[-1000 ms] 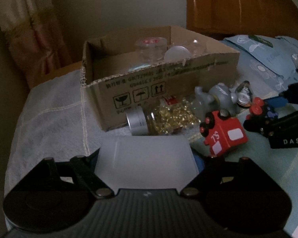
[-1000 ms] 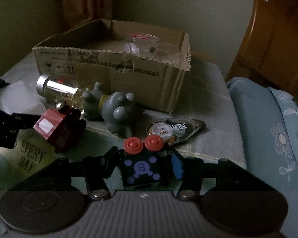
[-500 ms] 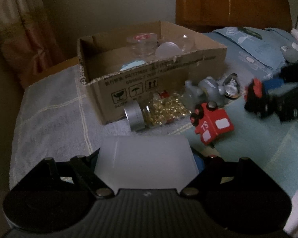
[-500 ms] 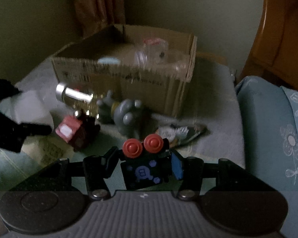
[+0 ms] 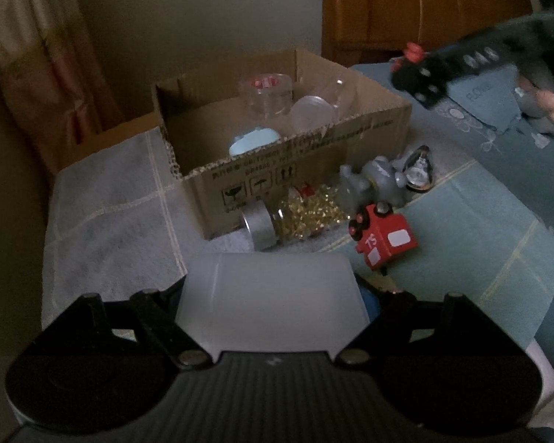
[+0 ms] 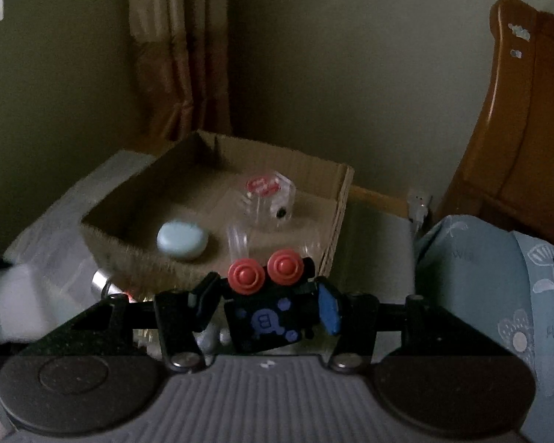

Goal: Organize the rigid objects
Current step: 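Lower fidget cube into box with right tool while left tool carries bottle there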

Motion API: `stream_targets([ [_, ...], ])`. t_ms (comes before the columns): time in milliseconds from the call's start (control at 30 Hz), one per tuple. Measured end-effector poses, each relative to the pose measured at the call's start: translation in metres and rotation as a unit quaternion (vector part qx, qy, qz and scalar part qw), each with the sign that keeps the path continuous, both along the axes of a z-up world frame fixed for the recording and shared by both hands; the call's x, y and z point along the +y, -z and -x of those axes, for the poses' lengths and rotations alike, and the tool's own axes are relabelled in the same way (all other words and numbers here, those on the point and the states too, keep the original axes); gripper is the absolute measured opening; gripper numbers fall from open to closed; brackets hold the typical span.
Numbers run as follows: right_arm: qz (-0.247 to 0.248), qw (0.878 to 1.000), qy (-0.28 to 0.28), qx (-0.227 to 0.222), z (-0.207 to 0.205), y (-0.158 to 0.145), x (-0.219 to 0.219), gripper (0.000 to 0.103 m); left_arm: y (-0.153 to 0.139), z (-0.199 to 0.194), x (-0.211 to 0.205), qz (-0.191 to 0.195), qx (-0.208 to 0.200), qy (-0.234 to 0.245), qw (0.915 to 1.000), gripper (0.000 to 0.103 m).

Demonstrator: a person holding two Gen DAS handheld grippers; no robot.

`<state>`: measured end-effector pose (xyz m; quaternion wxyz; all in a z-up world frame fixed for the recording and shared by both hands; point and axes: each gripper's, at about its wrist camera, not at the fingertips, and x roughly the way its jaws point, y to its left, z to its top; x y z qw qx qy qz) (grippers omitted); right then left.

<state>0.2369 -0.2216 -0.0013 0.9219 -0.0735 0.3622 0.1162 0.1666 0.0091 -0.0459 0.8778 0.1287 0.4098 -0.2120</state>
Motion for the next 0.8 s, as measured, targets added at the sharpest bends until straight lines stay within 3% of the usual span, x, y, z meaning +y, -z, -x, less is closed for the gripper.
stream_targets([
  [267,0.001,1.0,0.01,0.014,-0.04,0.003,0.009,0.06,-0.016,-0.009,-0.003,0.002,-0.015,0.004,0.9999,0.083],
  [333,0.005,1.0,0.012,0.014,-0.044,0.006,0.012,0.068,-0.023,-0.013,-0.005,0.004,-0.02,0.007,0.9998,0.083],
  [367,0.007,1.0,0.014,0.012,-0.045,0.007,0.013,0.081,-0.027,-0.015,-0.007,0.004,-0.025,0.009,0.9996,0.083],
  [400,0.007,1.0,0.019,0.006,-0.044,0.008,0.013,0.088,-0.031,-0.018,-0.008,0.004,-0.031,0.01,0.9995,0.083],
  [633,-0.004,1.0,0.019,0.01,-0.028,0.011,0.011,0.088,-0.057,-0.043,-0.02,0.003,-0.064,0.007,0.9979,0.083],
  [800,-0.008,1.0,0.018,0.014,-0.011,0.011,0.007,0.095,-0.074,-0.081,-0.028,0.002,-0.067,-0.008,0.9977,0.083],
])
